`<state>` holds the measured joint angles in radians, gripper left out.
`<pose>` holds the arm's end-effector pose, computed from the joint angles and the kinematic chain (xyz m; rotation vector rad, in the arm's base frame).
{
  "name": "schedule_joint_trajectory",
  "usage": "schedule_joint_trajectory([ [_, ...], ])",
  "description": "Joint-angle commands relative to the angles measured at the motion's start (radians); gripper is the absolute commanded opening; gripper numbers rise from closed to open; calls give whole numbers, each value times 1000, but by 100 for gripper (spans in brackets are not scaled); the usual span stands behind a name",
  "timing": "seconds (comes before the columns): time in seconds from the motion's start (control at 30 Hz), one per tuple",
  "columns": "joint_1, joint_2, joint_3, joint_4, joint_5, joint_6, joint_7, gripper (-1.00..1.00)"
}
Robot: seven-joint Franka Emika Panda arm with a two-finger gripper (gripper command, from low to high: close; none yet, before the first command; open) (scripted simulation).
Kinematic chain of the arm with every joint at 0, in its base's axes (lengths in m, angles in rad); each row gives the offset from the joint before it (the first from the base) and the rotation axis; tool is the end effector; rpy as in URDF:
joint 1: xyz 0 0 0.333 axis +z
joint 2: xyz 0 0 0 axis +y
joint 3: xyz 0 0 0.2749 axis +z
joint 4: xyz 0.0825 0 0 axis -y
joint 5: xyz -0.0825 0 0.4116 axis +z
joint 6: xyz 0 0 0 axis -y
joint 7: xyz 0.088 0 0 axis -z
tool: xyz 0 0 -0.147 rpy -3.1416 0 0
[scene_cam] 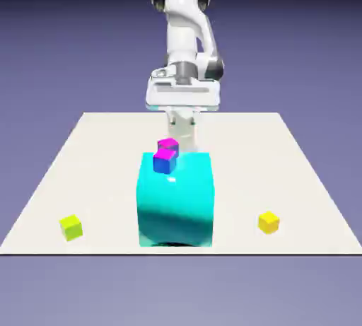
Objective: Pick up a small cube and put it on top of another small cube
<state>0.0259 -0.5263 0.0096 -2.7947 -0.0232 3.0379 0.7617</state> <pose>0.4668 0.0178 0.3666 -2.5163 0.9234 -1.0090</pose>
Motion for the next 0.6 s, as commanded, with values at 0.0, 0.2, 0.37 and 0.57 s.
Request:
schedule_joint_trajectory([
  [0.0, 12, 36, 8, 13, -19, 1, 17, 0],
  [0.2, 81, 254, 56, 89, -135, 5, 120, 0],
  [0.37, 138, 435, 95, 152, -231, 9, 206, 0],
  [0.57, 207, 652, 143, 228, -347, 14, 309, 0],
])
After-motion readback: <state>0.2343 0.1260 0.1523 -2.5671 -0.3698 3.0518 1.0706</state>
